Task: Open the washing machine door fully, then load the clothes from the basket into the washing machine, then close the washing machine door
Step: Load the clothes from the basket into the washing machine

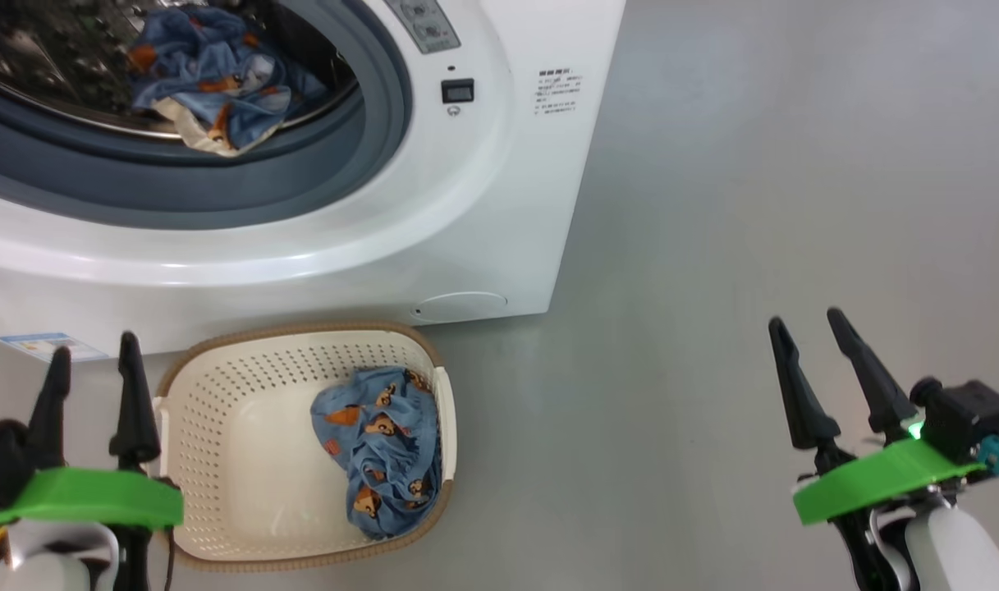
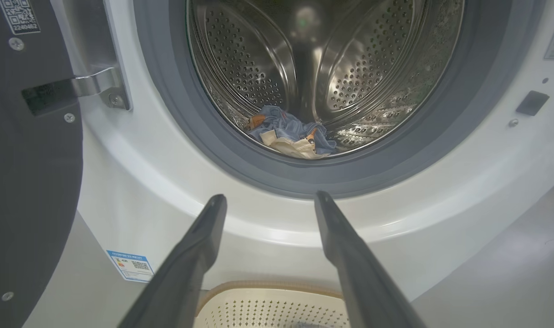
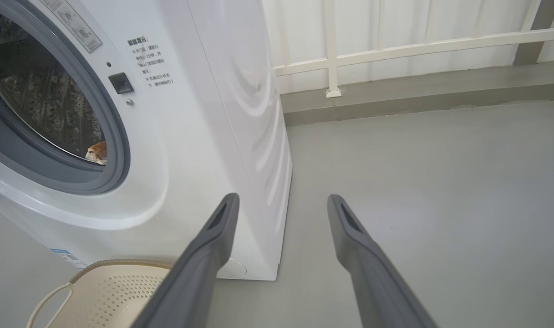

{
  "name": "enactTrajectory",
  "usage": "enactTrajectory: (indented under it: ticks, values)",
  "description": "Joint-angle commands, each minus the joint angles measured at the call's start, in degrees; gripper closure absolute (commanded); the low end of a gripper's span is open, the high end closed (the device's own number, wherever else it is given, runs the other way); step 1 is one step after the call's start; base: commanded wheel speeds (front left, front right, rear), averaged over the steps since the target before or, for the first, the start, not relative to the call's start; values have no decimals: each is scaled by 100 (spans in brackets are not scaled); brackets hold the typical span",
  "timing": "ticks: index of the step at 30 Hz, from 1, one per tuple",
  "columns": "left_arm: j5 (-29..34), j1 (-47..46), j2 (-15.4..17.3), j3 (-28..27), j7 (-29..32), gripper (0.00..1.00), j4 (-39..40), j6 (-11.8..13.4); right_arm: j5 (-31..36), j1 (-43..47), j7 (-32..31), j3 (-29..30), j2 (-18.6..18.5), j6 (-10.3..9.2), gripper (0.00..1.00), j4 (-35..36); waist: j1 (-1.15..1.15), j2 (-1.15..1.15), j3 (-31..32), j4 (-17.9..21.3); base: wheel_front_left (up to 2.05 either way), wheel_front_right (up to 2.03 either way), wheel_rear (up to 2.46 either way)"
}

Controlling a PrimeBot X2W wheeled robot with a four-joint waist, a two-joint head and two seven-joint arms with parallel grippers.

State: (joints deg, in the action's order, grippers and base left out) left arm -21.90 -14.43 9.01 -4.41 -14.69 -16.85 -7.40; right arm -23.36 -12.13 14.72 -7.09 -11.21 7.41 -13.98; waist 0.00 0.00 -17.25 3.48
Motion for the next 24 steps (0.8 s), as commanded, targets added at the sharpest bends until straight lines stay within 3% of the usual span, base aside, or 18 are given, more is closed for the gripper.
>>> enactTrajectory:
  ticks: [1, 24]
  values:
    - [63, 120, 123, -212, -30, 0, 194, -9, -85, 181, 28, -67, -84, 8, 0, 124, 0, 0, 98, -43, 0, 0, 0]
    - [169, 959, -125, -209, -30, 0, 692, -9, -110, 624, 28, 174, -111, 8, 0, 191, 0, 0, 371, -212, 0, 0, 0]
